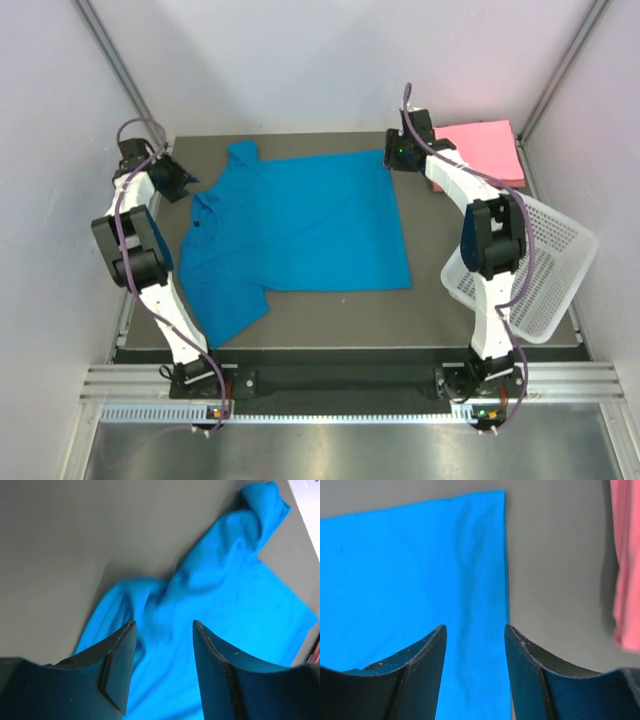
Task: Fold and stack the t-shirts
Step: Fold the tshirt
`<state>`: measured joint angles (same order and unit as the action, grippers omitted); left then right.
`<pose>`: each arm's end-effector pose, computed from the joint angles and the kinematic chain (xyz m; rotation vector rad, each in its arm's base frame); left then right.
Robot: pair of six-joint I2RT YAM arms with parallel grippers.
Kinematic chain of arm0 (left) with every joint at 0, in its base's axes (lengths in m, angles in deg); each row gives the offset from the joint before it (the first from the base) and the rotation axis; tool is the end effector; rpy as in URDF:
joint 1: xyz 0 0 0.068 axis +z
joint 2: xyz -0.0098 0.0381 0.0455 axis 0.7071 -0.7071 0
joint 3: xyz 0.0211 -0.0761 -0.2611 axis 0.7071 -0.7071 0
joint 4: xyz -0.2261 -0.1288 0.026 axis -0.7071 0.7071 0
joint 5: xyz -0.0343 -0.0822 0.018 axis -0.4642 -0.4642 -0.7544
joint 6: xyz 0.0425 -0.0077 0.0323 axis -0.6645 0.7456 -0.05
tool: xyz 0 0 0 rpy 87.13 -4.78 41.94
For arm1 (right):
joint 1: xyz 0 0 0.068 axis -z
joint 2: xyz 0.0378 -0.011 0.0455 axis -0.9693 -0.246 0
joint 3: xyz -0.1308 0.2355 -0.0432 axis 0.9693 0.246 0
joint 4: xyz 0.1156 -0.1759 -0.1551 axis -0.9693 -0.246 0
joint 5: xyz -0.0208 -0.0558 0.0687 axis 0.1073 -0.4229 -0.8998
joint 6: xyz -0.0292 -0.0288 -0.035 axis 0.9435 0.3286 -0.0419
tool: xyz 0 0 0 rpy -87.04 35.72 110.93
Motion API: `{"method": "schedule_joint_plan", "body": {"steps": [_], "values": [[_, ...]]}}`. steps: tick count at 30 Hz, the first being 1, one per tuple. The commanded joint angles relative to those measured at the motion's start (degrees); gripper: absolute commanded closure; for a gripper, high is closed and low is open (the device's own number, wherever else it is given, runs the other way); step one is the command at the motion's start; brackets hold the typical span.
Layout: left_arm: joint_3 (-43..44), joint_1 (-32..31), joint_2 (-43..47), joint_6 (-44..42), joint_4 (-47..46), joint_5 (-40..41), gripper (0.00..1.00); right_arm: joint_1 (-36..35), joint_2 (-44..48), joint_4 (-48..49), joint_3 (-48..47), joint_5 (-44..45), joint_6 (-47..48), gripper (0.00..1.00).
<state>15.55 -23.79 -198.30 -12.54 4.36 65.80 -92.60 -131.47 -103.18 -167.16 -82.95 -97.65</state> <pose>0.4332 0.1552 0.2312 -0.9259 2.2197 -0.5020 0.4731 0.1421 0.2545 0.0301 2.3128 0.2782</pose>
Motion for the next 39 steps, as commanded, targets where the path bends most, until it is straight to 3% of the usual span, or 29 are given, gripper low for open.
{"method": "schedule_joint_plan", "body": {"steps": [1, 4, 13, 22, 31, 35, 37, 39], "values": [[9.0, -0.6, -6.4, -0.9, -5.8, -5.7, 0.46, 1.0, -3.6, 6.3, -6.3, -2.8, -2.6, 0.50], [18.2, -1.7, -13.2, 1.8, -10.1, -10.4, 0.47, 2.2, -8.1, 12.3, -7.2, -4.2, -7.2, 0.50], [31.1, -4.7, -27.5, 6.8, -17.4, -12.6, 0.48, 4.6, -17.8, 22.1, -12.8, -9.2, -13.6, 0.51], [33.8, -8.6, -33.6, 5.5, -22.1, -12.3, 0.48, 5.0, -25.1, 24.4, -19.0, -8.3, -16.1, 0.51], [35.3, -9.5, -36.4, 10.5, -30.5, -9.7, 0.50, 5.1, -28.8, 25.2, -22.0, -3.7, -18.7, 0.50], [36.4, -10.7, -37.1, 9.7, -31.6, -8.8, 0.57, 5.4, -30.3, 25.2, -23.0, -3.3, -20.8, 0.49], [36.9, -11.0, -37.1, 9.7, -32.6, -8.8, 0.65, 5.5, -31.0, 25.2, -23.6, -3.6, -21.5, 0.50], [37.0, -11.2, -37.0, 9.8, -33.6, -8.7, 0.78, 5.7, -31.5, 26.6, -24.9, -3.3, -21.8, 0.54]]}}
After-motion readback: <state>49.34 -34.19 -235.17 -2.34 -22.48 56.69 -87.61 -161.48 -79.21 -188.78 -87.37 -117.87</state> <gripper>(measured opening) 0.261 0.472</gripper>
